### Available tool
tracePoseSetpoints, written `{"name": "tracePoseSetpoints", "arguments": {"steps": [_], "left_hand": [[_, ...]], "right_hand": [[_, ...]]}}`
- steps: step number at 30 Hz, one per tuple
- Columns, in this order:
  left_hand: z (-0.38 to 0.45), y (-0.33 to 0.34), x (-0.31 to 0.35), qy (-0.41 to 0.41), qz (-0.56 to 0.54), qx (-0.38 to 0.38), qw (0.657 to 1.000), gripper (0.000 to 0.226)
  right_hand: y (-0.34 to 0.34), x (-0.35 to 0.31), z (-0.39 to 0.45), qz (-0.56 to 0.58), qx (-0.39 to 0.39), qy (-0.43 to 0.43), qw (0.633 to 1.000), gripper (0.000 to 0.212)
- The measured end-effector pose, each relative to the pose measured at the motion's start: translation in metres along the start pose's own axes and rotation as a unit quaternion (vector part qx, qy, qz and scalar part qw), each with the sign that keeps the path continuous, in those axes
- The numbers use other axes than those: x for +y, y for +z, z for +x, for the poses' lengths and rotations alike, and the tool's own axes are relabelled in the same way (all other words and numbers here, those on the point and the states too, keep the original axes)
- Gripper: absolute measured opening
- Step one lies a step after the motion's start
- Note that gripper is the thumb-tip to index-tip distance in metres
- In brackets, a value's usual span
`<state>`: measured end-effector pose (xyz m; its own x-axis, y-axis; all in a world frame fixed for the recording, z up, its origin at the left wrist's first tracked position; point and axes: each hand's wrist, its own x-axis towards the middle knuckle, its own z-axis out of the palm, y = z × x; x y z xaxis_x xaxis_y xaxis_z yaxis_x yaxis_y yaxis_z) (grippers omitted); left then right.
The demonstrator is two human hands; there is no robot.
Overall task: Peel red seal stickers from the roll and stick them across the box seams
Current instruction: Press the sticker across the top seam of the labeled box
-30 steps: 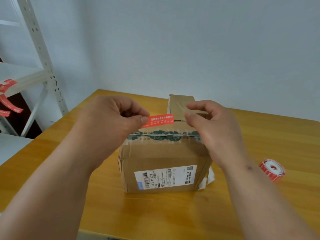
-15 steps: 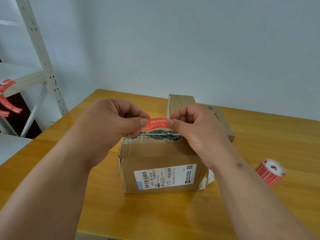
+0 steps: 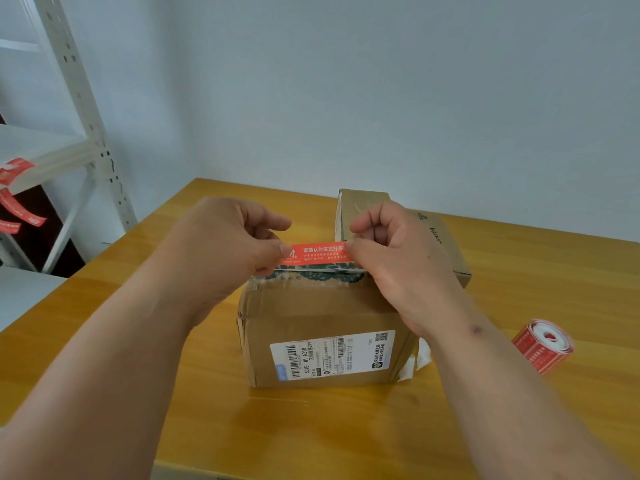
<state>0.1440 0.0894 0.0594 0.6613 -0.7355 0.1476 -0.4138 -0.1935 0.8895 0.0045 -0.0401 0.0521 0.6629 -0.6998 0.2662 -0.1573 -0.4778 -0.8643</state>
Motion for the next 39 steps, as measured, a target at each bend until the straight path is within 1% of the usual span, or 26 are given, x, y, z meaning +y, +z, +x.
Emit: {"name": "tracePoseSetpoints", "arguments": {"steps": [3, 5, 9, 14, 19, 30, 39], "left_hand": [[0.001, 0.002, 0.004, -0.007, 0.025, -0.017, 1.0, 0.038], [0.003, 0.004, 0.005, -0.011, 0.055, -0.016, 0.998, 0.043], [0.006, 0.007, 0.006, 0.004, 0.144, 0.001, 0.99, 0.04], [0.008, 0.015, 0.005, 0.015, 0.211, 0.01, 0.977, 0.037], [0.011, 0.017, 0.0, -0.001, 0.209, 0.008, 0.978, 0.038], [0.017, 0.02, -0.005, -0.006, 0.202, 0.001, 0.979, 0.034], [0.019, 0.022, -0.007, -0.02, 0.198, 0.003, 0.98, 0.038]], "right_hand": [[0.0, 0.002, 0.001, -0.044, -0.007, -0.015, 0.999, 0.017], [0.001, 0.004, 0.002, -0.082, -0.017, -0.018, 0.996, 0.018], [0.004, 0.007, 0.002, -0.152, -0.021, -0.029, 0.988, 0.017], [0.004, 0.005, 0.002, -0.171, -0.032, -0.025, 0.984, 0.013], [0.006, 0.007, 0.003, -0.192, -0.035, -0.023, 0.981, 0.011], [0.011, 0.012, 0.007, -0.221, -0.035, -0.024, 0.974, 0.011], [0.014, 0.014, 0.008, -0.255, -0.041, -0.03, 0.966, 0.011]]}}
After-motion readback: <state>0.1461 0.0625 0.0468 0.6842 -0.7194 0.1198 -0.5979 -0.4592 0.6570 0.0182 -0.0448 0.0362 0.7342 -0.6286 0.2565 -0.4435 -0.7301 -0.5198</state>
